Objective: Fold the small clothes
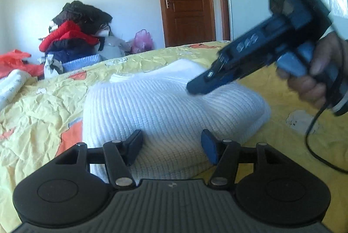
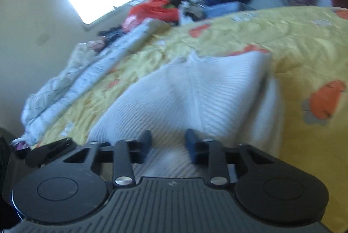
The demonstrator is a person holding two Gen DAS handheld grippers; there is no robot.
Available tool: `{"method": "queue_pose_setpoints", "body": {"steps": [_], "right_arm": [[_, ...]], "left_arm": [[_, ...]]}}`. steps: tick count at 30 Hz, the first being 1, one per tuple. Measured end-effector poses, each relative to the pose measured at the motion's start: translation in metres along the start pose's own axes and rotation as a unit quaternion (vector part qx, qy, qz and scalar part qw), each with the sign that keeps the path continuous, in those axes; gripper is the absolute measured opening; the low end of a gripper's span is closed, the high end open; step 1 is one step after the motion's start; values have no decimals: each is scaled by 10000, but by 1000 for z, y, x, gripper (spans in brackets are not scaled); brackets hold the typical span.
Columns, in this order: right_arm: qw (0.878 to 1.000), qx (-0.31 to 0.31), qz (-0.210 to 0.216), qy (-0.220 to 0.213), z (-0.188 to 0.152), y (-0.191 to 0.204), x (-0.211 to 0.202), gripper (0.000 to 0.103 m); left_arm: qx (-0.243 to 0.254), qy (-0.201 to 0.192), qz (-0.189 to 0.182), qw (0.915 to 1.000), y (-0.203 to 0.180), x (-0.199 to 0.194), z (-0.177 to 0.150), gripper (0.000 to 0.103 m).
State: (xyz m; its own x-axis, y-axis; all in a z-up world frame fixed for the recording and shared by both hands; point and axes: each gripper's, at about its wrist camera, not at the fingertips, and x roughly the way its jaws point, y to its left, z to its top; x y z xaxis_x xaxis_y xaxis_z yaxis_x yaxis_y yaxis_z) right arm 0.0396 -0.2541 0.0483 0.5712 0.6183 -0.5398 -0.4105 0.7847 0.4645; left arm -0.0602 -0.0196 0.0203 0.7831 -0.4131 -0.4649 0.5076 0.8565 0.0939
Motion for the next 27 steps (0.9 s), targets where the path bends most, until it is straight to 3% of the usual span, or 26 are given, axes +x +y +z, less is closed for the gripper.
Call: {"method": "queue_pose_setpoints", "body": {"steps": [3, 4, 6, 7, 8, 10, 12, 15, 16, 17, 18, 20, 22, 24, 26, 27], "right_arm": [[9994, -214, -35, -256, 1, 23, -21, 42], [9991, -289, 67, -315, -5, 30, -27, 52], [9993, -345, 148, -58, -17, 30, -20, 54], [9992, -389, 56, 110, -23, 25, -12, 45], [9988, -482, 82, 6, -31, 16, -9, 29], [9998, 99, 133, -70, -28, -5, -12, 10], [9979, 638, 123, -15, -20, -11, -19, 9], [9995, 205, 194, -167, -22, 13, -29, 28], [9996, 110, 222, -151, -23, 18, -28, 39], [9997, 7, 209, -119, -25, 20, -26, 39], [9999, -72, 152, -25, -28, 18, -21, 37], [9999, -24, 100, 48, -27, 8, -14, 11], [9993, 328, 90, 149, -21, -2, -12, 6], [9990, 377, 88, 229, -17, -1, -15, 9], [9995, 275, 147, 100, -9, 8, -26, 23], [9994, 271, 179, -73, -4, 11, -33, 37]], "left_arm": [[-45, 3, 10, 10000, 3, 3, 2, 59], [-42, 3, 29, 10000, 3, 4, 2, 59], [-29, 4, 30, 10000, 1, 4, 1, 59], [-7, 3, 41, 10000, 0, 2, 0, 59], [21, 2, 44, 10000, 0, 2, 0, 59], [46, 7, 35, 10000, 0, 2, 0, 59], [18, 6, 25, 10000, 1, 2, 1, 59], [42, -7, 55, 10000, 0, 2, 0, 59], [47, -6, 63, 10000, -1, 2, 0, 59], [51, -3, 61, 10000, 0, 3, 0, 59], [60, 2, 59, 10000, -1, 3, 0, 59], [75, 8, 52, 10000, 0, 2, 0, 59], [56, 17, 44, 10000, 0, 2, 1, 59], [-78, 32, -19, 10000, 2, -3, 5, 59], [-349, -78, -214, 9991, 9, -15, 12, 59], [-531, -209, -329, 9978, 16, -22, 16, 59]]}}
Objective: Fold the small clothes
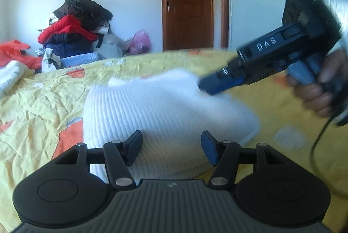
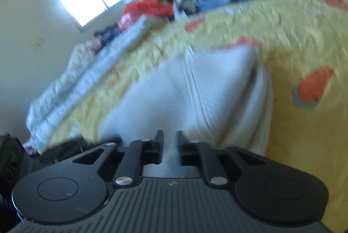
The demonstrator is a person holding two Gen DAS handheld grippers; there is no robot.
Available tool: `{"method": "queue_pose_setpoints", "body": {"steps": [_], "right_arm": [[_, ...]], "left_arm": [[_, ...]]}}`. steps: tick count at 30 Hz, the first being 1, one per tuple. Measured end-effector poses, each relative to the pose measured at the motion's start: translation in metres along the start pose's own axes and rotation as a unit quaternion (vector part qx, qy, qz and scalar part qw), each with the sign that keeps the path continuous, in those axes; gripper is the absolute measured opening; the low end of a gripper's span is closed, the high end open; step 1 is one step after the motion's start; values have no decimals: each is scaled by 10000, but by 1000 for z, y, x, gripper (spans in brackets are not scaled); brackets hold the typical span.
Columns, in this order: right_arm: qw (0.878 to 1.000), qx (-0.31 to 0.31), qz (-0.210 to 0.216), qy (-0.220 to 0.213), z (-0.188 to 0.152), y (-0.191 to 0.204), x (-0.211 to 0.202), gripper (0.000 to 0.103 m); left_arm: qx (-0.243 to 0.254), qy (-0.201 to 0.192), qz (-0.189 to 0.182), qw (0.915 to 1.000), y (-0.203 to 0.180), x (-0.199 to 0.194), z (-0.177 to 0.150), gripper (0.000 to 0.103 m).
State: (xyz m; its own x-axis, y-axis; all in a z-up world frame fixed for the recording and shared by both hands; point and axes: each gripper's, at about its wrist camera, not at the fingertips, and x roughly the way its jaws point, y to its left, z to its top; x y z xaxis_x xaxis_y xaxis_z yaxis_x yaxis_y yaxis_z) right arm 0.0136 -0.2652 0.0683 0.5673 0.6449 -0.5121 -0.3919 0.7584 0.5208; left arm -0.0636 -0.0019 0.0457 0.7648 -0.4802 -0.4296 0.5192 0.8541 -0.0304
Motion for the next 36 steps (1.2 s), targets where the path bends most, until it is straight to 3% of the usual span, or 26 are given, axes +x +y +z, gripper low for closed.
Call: {"method": "queue_pose_setpoints", "body": {"steps": [1, 3, 4, 7, 11, 13, 14, 16, 19, 24, 27, 29, 31, 32, 34, 36], "right_arm": [[9998, 5, 47, -211, 5, 1, -6, 55], [9981, 57, 81, -614, 23, 0, -15, 74], [9973, 50, 15, -735, 34, -1, -13, 78], [9964, 183, -215, -798, 66, -12, 6, 78], [9981, 447, -166, -379, 91, -27, 55, 79], [9960, 590, -659, 151, 90, -39, 88, 77], [9927, 538, -979, 444, 84, -48, 105, 69], [9952, 58, -948, 217, 73, -55, 115, 68], [9947, 274, -970, 223, 76, -57, 115, 68], [9894, -332, -1415, -40, 63, -15, 87, 67], [9891, -1098, -892, -411, 35, 26, 48, 72], [9847, -1538, -790, -203, 11, 41, 40, 79], [9809, -1700, -903, 283, -11, 32, 49, 75], [9815, -1770, -724, 99, -19, 24, 46, 74], [9883, -1404, -585, 54, -12, 14, 40, 67], [9914, -1066, -756, 30, -5, 18, 31, 67]], "left_arm": [[-153, -112, -62, 9998, 6, -5, 4, 59], [-408, -249, 52, 9988, 20, -7, 11, 59], [-474, -259, 221, 9983, 26, -4, 14, 59], [-725, -111, 704, 9948, 44, 11, 17, 59], [-900, 74, 704, 9934, 54, 25, 10, 60], [-783, 48, 722, 9943, 52, 27, 5, 61], [-801, 80, 693, 9943, 53, 28, 5, 61], [-952, 123, 645, 9933, 59, 33, 2, 63], [-1137, 132, 596, 9916, 65, 36, -1, 66], [-990, -78, 558, 9935, 51, 7, 1, 64], [-613, -306, 268, 9973, 37, -6, -6, 65], [-312, -152, 351, 9988, 27, 2, -10, 66], [-31, -55, 506, 9987, 21, 15, -13, 68], [46, -68, 571, 9983, 20, 19, -14, 69], [60, -4, 686, 9976, 17, 19, -9, 69], [-136, -104, 630, 9979, 18, 6, -2, 69]]}}
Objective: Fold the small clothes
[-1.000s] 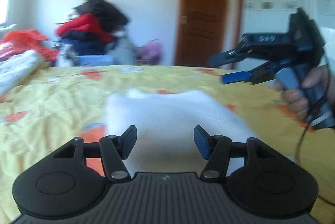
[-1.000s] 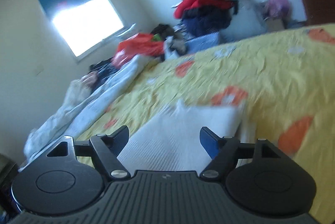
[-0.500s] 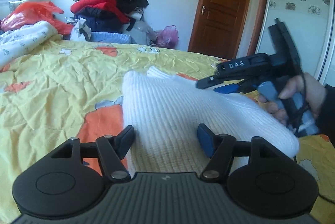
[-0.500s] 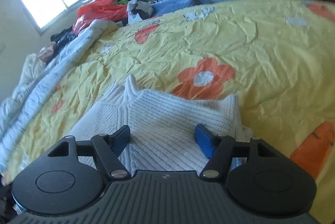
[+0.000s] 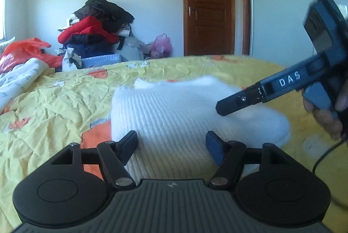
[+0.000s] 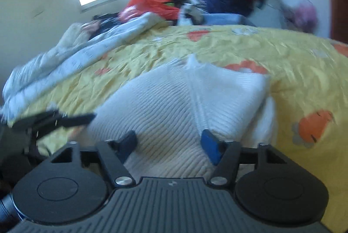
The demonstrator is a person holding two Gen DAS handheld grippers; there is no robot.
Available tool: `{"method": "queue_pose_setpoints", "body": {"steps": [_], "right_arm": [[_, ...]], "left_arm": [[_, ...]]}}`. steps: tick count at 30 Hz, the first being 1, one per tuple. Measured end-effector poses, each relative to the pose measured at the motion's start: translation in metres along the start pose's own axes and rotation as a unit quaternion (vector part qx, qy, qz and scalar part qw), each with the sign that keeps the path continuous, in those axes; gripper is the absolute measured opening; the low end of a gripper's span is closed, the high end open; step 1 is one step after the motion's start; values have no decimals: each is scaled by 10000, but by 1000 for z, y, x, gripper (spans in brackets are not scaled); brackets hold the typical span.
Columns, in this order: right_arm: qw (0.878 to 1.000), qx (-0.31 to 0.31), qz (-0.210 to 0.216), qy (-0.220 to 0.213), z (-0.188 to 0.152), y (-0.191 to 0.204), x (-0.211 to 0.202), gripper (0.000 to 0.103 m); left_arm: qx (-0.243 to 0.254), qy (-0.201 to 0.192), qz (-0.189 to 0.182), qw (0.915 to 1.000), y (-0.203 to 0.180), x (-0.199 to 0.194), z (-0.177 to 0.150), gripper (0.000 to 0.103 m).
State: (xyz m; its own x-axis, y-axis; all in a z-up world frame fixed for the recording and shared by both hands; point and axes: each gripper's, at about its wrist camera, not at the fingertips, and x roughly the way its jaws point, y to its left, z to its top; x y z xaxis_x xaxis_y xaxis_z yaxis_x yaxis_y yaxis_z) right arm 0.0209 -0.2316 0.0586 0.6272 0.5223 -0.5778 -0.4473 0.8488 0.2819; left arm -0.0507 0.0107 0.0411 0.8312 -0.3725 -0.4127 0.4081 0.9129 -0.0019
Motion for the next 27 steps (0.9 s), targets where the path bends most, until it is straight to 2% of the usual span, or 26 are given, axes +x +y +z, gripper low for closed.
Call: {"method": "queue_pose_setpoints", "body": {"steps": [3, 4, 5, 7, 9, 10, 12, 14, 15, 17, 18, 19, 20, 21, 22, 24, 25, 26, 27], "right_arm": [[9991, 68, -234, -338, -10, 12, -30, 76], [9983, 87, -335, -466, -17, 15, -42, 83], [9976, 129, -407, -543, -24, 15, -52, 87], [9968, 263, -486, -573, -39, 11, -77, 87], [9957, 281, -709, -518, -57, -1, -110, 88], [9939, 165, -993, -459, -65, -9, -127, 88], [9805, -56, -1946, -282, -76, -29, -161, 88], [9540, -26, -2990, -197, -77, -54, -197, 88], [9365, -125, -3501, -187, -76, -62, -213, 88], [8910, -628, -4492, -207, -72, -68, -234, 91], [8622, -1008, -4962, -178, -71, -66, -236, 93], [8333, -1435, -5336, -148, -72, -62, -232, 97], [8160, -1753, -5506, -153, -74, -56, -224, 100], [8161, -1901, -5454, -194, -75, -49, -214, 101], [8353, -1865, -5167, -232, -76, -41, -203, 101], [8974, -1385, -4178, -290, -80, -25, -176, 101], [9266, -1067, -3597, -258, -84, -16, -158, 101], [9460, -803, -3133, -192, -87, -8, -141, 100], [9587, -625, -2771, -105, -90, 1, -122, 100]], "left_arm": [[-195, -312, 165, 9992, 8, -26, 1, 69], [-148, -343, 265, 9989, 12, -34, 1, 69], [-28, -369, 359, 9987, 18, -43, 1, 70], [390, -496, 699, 9956, 38, -67, 0, 75], [816, -481, 1244, 9877, 72, -87, 0, 80], [941, -393, 1590, 9820, 93, -93, 1, 80], [936, -149, 2382, 9666, 139, -104, 12, 80], [783, -208, 2999, 9505, 178, -118, 27, 79], [690, -337, 3301, 9408, 192, -126, 35, 79], [484, -512, 3632, 9290, 201, -133, 48, 79], [321, -609, 3581, 9312, 197, -135, 53, 79], [163, -686, 3374, 9387, 188, -133, 53, 79], [29, -707, 3071, 9491, 175, -128, 51, 79], [-79, -660, 2727, 9598, 156, -119, 46, 79], [-169, -571, 2426, 9683, 136, -109, 39, 79], [-362, -246, 1765, 9833, 88, -78, 21, 79], [-441, -53, 1489, 9879, 65, -64, 11, 79], [-503, 160, 1273, 9905, 43, -49, 0, 79], [-570, 382, 1154, 9909, 24, -34, -9, 79]]}}
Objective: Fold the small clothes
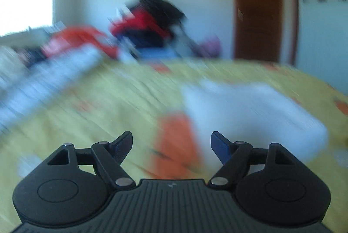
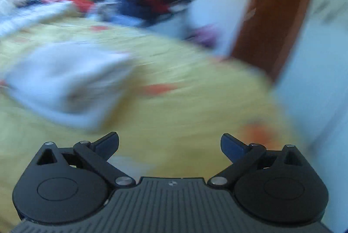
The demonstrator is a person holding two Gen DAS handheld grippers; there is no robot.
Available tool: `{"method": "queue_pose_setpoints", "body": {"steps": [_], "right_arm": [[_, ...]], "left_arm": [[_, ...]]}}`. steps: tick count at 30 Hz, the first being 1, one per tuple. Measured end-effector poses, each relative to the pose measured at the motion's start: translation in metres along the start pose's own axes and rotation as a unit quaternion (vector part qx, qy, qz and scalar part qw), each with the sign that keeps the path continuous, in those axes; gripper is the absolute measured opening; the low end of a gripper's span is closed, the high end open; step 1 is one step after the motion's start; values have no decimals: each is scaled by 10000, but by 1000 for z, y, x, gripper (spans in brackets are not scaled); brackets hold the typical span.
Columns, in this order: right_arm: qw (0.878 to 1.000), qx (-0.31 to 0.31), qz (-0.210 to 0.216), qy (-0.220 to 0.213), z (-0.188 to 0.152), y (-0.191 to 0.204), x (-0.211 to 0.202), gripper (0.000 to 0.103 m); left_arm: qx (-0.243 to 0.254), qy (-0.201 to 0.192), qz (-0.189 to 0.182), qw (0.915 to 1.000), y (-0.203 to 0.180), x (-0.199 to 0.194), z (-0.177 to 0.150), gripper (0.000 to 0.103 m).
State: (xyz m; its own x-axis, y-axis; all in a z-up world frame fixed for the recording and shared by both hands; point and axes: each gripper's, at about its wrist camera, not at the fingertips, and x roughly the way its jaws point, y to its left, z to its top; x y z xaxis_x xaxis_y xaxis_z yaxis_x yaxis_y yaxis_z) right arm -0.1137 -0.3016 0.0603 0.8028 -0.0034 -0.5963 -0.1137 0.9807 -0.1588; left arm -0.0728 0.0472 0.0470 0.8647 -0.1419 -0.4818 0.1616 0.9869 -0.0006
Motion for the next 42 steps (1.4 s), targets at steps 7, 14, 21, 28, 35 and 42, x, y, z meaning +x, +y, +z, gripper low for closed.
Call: {"method": "queue_pose_setpoints", "body": {"steps": [7, 14, 21, 28, 35, 42], "right_arm": [[9910, 978, 771, 498, -8, 56, 63, 102], [9951, 875, 296, 339, -17, 92, 61, 103], [9944, 996, 183, 293, -17, 96, 64, 103], [9943, 1009, 180, 283, -17, 94, 63, 103], [9944, 999, 171, 283, -18, 94, 63, 103], [9944, 999, 171, 283, -18, 95, 63, 103]], "left_arm": [[-307, 437, -50, 9986, -38, 28, -29, 81], [-868, 659, -67, 9940, -23, 35, -35, 100], [321, 943, -396, 9942, -60, 35, -38, 103], [239, 928, -344, 9948, -58, 37, -38, 103], [243, 926, -340, 9948, -57, 37, -38, 103], [240, 924, -344, 9948, -57, 37, -38, 103]]}}
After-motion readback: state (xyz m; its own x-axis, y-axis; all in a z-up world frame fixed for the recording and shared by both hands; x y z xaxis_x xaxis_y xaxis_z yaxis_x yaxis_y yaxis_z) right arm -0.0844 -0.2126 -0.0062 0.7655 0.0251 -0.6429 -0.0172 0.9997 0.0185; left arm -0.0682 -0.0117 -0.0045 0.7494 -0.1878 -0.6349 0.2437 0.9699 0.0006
